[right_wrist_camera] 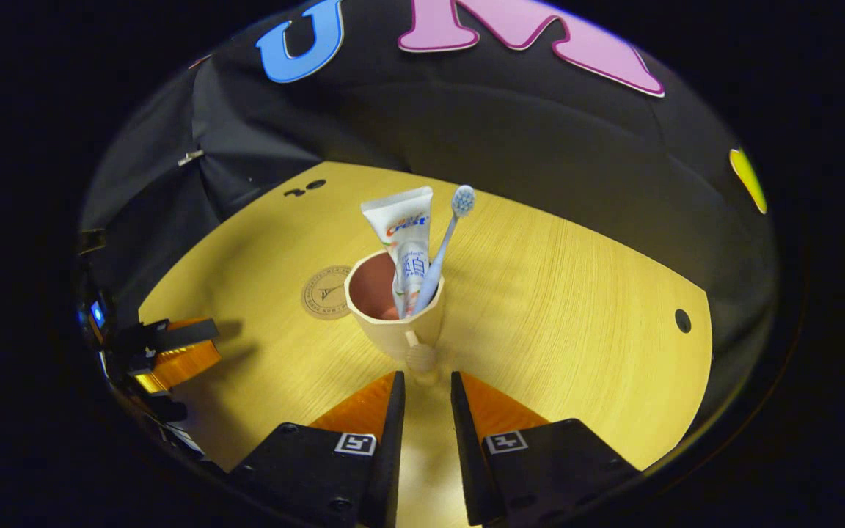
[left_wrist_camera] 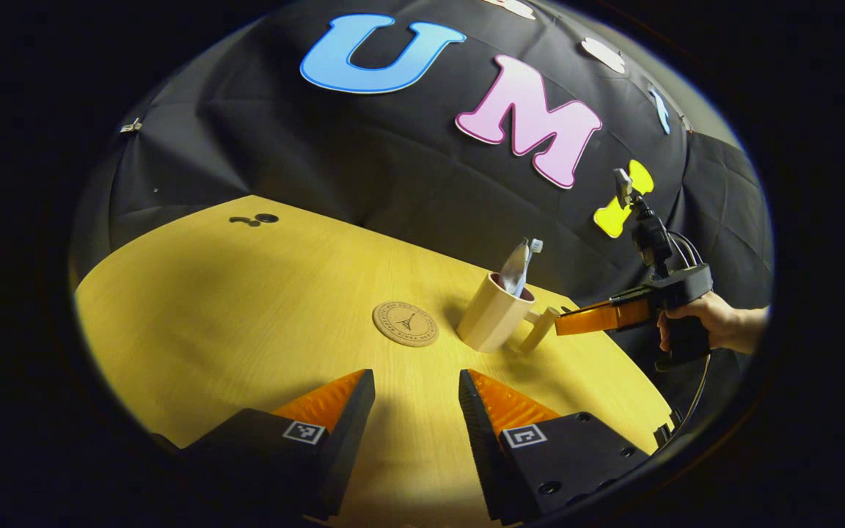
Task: Put the toothbrush and toothpaste on the desktop into the cup, then pick up the cup and place it on the coaster on the desktop.
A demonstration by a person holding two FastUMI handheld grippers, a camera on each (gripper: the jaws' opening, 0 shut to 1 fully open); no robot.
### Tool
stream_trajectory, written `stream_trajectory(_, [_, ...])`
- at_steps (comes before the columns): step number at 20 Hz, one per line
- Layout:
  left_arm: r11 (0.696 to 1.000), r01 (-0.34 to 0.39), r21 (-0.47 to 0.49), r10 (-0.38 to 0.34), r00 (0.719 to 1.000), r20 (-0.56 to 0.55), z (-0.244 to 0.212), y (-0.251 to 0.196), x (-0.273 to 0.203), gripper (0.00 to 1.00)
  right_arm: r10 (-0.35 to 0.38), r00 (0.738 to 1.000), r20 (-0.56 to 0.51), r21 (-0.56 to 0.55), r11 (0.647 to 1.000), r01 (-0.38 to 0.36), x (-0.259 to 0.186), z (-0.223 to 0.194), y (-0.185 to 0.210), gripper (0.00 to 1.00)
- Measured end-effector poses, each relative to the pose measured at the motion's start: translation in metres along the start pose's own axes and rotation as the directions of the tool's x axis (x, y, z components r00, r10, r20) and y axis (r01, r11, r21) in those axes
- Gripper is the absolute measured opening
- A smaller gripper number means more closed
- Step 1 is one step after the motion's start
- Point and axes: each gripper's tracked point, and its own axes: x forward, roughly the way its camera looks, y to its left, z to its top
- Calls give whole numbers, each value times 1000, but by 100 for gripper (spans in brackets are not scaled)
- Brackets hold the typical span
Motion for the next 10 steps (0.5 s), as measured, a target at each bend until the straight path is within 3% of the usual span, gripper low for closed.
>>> stream_trajectory(3, [999, -34, -26, 34, 999, 9, -2, 15, -6, 73, 22, 995, -99, 13, 1000, -21, 17, -13, 0, 39])
stream_trajectory(4, [999, -42, -32, 43, 999, 13, -1, 19, -9, 73, 29, 992, -123, 5, 1000, -29, 21, -15, 0, 31])
stream_trajectory(5, [998, -45, -37, 45, 999, 13, -2, 22, -10, 73, 32, 989, -147, -2, 999, -33, 25, -16, 0, 31])
stream_trajectory(7, [997, -61, -52, 62, 998, 18, -2, 30, -14, 73, 41, 980, -197, -43, 998, -50, 34, -15, 1, 48])
stream_trajectory(8, [996, -64, -58, 65, 998, 22, 0, 31, -16, 73, 31, 980, -196, -88, 995, -49, 41, -7, 0, 32])
stream_trajectory(9, [996, -65, -62, 67, 998, 23, -1, 31, -16, 73, 38, 978, -207, -95, 994, -59, 44, -4, 1, 44])
stream_trajectory(10, [996, -67, -64, 69, 997, 23, 0, 32, -15, 73, 46, 975, -218, -93, 993, -67, 49, -4, 5, 42])
